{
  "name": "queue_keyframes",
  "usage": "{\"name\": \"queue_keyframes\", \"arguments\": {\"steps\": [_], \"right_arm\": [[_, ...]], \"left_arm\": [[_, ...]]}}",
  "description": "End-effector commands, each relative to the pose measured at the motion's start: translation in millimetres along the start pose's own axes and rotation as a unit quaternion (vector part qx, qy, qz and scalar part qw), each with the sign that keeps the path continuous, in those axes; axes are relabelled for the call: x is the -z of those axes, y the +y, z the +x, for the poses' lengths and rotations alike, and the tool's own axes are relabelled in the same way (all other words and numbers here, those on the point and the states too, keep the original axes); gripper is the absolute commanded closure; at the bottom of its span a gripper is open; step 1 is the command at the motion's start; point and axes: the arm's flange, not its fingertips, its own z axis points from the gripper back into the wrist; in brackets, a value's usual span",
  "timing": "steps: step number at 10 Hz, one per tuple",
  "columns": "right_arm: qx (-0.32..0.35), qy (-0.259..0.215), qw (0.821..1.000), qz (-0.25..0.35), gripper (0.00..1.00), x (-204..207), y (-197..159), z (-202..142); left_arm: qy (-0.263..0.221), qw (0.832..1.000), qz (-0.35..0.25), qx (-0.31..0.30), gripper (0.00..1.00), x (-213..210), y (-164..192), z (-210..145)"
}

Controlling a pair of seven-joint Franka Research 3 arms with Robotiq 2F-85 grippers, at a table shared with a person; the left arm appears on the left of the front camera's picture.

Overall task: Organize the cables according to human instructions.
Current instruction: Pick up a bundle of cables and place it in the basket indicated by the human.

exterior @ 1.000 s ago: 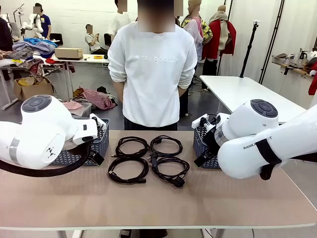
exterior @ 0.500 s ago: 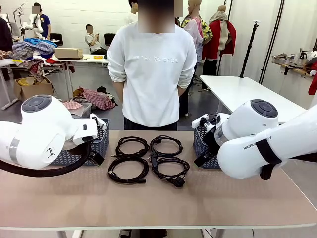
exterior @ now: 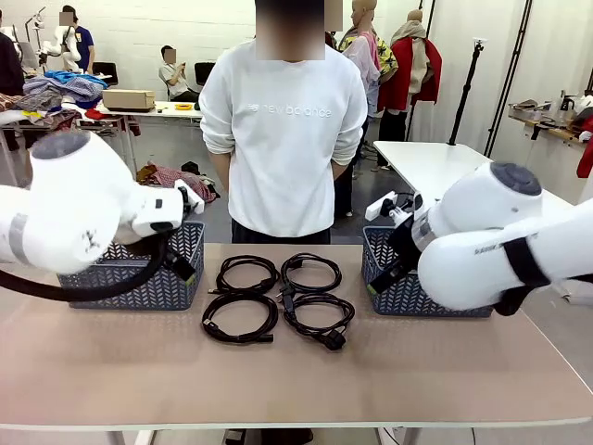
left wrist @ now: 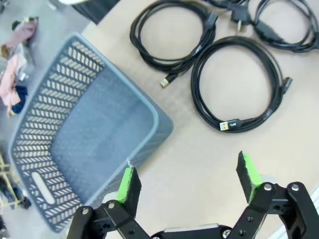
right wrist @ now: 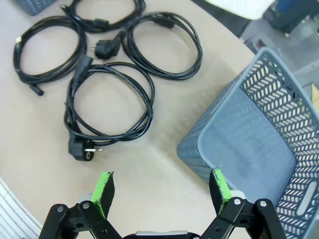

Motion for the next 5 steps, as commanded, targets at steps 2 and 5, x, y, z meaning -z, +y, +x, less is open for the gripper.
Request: {"name": "queue_keyframes", "arguments": {"steps": [2, 5], "right_arm": [[-0.07, -0.027, 0.994, 0.083, 0.0, -33, -29, -2], [-0.098, -0.072, 0.986, 0.117, 0.0, -62, -50, -9]], "left_arm": [[-0.022, 0.995, -0.07, 0.064, 0.0, -36, 37, 3], [-0.063, 0.986, -0.12, 0.102, 0.0, -62, 79, -5]]}}
